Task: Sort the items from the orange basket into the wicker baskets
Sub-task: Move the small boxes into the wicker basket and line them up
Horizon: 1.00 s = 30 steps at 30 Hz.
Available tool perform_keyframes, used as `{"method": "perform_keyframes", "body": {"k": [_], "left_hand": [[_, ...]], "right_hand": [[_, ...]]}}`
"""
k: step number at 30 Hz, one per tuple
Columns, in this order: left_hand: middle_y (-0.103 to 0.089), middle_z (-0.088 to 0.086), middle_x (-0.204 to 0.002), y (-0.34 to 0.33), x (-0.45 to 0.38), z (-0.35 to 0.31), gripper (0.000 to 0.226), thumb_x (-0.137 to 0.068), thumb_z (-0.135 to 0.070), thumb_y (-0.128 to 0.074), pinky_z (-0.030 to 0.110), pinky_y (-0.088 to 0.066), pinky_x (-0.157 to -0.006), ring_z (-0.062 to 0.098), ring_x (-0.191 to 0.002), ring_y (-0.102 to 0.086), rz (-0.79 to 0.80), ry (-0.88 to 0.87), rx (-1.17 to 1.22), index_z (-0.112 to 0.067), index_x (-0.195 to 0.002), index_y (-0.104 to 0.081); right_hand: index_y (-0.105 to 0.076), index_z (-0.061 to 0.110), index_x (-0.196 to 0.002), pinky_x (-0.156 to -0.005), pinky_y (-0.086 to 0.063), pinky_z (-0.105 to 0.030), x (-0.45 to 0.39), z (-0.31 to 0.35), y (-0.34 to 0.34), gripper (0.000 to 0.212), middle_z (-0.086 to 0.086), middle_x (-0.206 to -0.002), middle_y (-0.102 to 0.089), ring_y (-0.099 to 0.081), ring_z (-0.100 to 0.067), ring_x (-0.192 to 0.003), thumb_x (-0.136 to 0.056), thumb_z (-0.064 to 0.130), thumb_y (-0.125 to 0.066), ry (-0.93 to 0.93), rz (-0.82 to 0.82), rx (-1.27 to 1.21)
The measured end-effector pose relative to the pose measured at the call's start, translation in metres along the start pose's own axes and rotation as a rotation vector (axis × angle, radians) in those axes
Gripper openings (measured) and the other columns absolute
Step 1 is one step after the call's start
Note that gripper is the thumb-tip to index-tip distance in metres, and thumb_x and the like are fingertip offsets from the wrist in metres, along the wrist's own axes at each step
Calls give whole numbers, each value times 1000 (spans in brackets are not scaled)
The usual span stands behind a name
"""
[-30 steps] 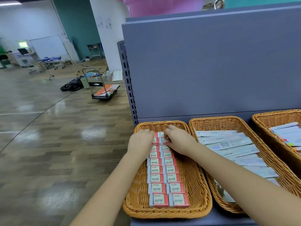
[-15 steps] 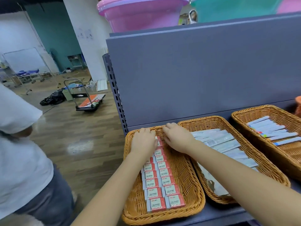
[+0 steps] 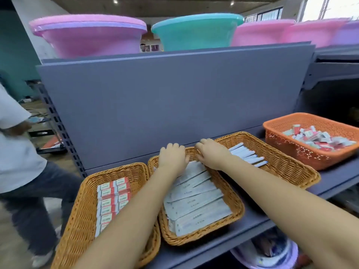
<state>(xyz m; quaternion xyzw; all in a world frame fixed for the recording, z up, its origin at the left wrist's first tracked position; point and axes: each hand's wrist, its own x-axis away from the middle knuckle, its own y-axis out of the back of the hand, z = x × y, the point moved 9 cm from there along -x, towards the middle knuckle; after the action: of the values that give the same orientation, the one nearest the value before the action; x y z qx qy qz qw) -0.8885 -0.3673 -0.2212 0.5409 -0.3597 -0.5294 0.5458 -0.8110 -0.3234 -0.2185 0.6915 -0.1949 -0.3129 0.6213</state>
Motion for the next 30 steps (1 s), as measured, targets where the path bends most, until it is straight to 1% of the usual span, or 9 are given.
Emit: {"method": "perform_keyframes", "body": {"k": [2,7,11,14,18,21,24,27,30], "left_hand": [[-53,7,-126,7,-13,-40,40,-100,-39,-34,39,-39,-93,26,-119,-46,-12,-8,20,-11,-124,-51],[-54,8,-126,23,-51,-138,43,-100,-42,-35,39,-39,-93,27,-120,-46,-39,-39,77,-11,-124,-51],[-54,9,-125,41,-84,-208,42,-99,-40,-36,40,-38,-93,28,-120,-46,-61,-85,117,-9,-123,-52],[-54,9,-125,52,-108,-252,42,-99,-40,-37,39,-38,-93,28,-120,-46,-87,-120,126,-10,-123,-53],[-54,11,-125,56,-142,-307,41,-99,-37,-36,39,-38,-92,28,-118,-46,-91,-198,110,-10,-122,-54],[-53,12,-128,52,-167,-341,43,-99,-39,-37,39,-40,-93,29,-119,-47,-72,-257,103,-8,-124,-53],[-55,12,-127,43,-188,-367,42,-98,-39,-39,38,-42,-90,29,-118,-49,-37,-307,110,-9,-123,-55],[-56,12,-126,27,-206,-389,40,-98,-38,-41,37,-42,-82,29,-115,-51,52,-339,140,-9,-120,-57],[-58,11,-123,12,-220,-406,37,-97,-36,-43,36,-42,-78,29,-112,-53,135,-348,164,-11,-120,-58]], "right_hand": [[-52,7,-119,-94,-39,-38,13,-44,3,33,-13,-119,-52,-47,-29,-115,-97,29,-40,-29,1,14],[-51,6,-121,-95,-38,-37,48,-151,14,34,-13,-124,-52,-46,-31,-119,-97,28,-43,-80,10,36],[-55,5,-118,-93,-41,-39,67,-231,19,35,-15,-118,-53,-49,-32,-115,-95,28,-44,-168,0,18],[-54,5,-117,-94,-37,-38,78,-284,19,32,-16,-120,-53,-49,-32,-115,-95,26,-44,-222,-7,9],[-52,8,-124,-96,-41,-38,92,-350,14,36,-12,-127,-51,-47,-29,-119,-95,27,-45,-326,13,-16],[-50,12,-129,-99,-40,-39,106,-392,5,37,-9,-133,-48,-45,-28,-122,-95,26,-46,-409,40,-39],[-50,10,-127,-97,-38,-35,114,-426,-1,36,-11,-129,-50,-46,-29,-120,-94,25,-46,-465,79,-25],[-50,11,-130,-98,-38,-35,113,-451,-4,38,-11,-131,-51,-48,-28,-120,-94,23,-47,-493,111,-28],[-49,13,-132,-99,-38,-34,104,-467,-11,40,-9,-132,-50,-47,-27,-121,-92,22,-48,-493,155,-30]]}}
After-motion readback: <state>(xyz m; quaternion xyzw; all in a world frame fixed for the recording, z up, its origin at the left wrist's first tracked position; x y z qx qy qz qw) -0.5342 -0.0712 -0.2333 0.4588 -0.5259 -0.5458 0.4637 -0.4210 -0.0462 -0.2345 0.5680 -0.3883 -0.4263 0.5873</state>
